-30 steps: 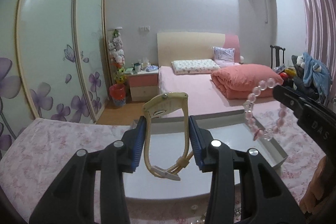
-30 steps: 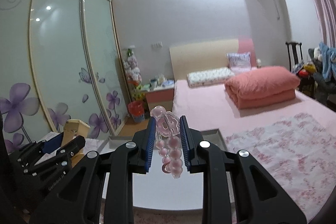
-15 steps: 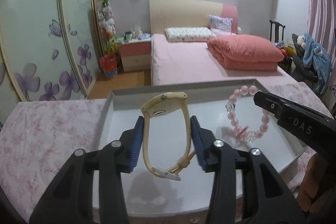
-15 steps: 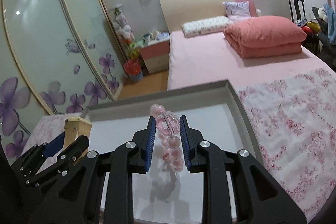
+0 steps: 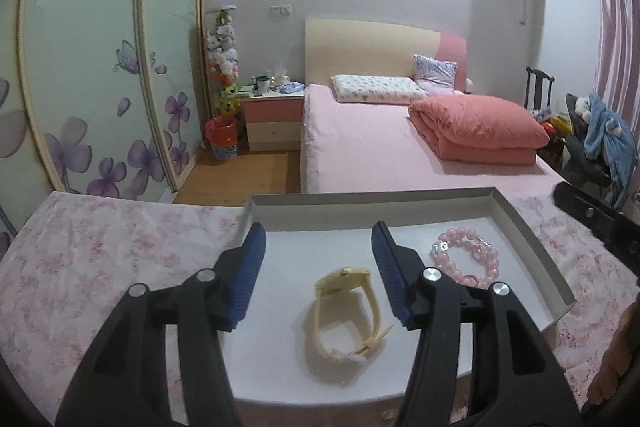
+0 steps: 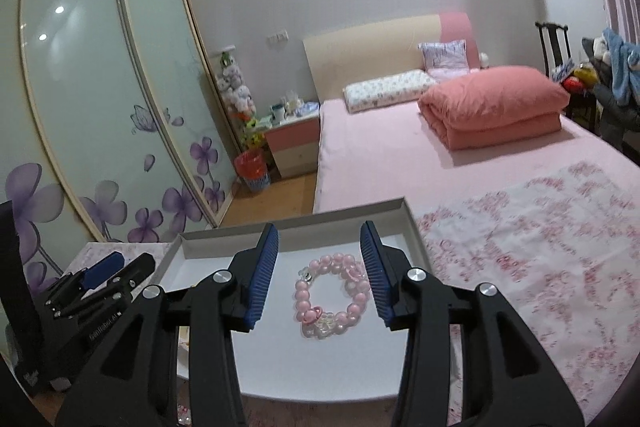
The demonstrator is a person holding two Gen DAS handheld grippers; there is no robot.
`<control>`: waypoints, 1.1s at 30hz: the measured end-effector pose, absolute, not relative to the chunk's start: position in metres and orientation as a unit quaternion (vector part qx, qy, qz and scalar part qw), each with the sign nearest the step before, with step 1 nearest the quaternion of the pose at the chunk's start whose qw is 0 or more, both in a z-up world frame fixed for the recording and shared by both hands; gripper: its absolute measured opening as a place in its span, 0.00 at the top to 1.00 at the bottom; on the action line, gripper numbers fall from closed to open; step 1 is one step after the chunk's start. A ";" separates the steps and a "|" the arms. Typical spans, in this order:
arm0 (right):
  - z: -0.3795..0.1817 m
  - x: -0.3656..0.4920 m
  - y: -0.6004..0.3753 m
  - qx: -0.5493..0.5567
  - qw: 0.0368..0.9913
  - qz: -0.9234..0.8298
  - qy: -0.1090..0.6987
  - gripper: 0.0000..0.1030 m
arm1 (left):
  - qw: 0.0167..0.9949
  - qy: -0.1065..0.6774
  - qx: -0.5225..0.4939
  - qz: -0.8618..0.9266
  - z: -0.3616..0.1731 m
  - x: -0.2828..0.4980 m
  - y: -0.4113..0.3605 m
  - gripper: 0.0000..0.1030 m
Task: Organize jewelry
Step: 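Grasp the dark red bead bracelet with the left tool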
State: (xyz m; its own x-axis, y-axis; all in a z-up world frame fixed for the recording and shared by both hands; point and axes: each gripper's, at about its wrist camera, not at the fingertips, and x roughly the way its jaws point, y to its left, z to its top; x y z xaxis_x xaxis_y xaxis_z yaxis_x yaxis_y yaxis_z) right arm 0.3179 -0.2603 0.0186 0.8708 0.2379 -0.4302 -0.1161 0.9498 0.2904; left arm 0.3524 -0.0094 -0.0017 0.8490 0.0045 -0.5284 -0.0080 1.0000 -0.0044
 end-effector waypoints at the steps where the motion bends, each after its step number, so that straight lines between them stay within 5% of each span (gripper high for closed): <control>1: 0.022 0.310 -0.261 0.126 0.960 0.094 0.230 0.57 | 0.962 0.272 -0.005 0.005 0.000 0.346 -0.005 0.47; 19: -0.021 0.199 -0.272 0.048 0.938 0.126 0.320 0.57 | 0.926 0.366 0.038 -0.078 -0.050 0.195 0.039 0.40; 23: -0.034 0.192 -0.276 0.055 0.929 0.119 0.345 0.57 | 0.914 0.386 0.069 -0.099 -0.061 0.185 0.015 0.32; 31: -0.037 0.182 -0.286 0.063 0.929 0.110 0.347 0.57 | 0.894 0.432 0.090 -0.080 -0.084 0.201 -0.004 0.31; 33: -0.037 0.183 -0.288 0.068 0.929 0.107 0.348 0.57 | 0.894 0.435 0.079 -0.075 -0.083 0.206 -0.002 0.41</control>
State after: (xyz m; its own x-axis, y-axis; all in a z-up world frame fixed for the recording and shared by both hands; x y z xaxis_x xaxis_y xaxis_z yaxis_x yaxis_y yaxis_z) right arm 0.1831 -0.2884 -0.0371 0.7351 0.2466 -0.6315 -0.1524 0.9678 0.2006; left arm 0.2056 -0.0019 -0.0829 0.6108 -0.0653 -0.7891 0.2035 0.9761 0.0768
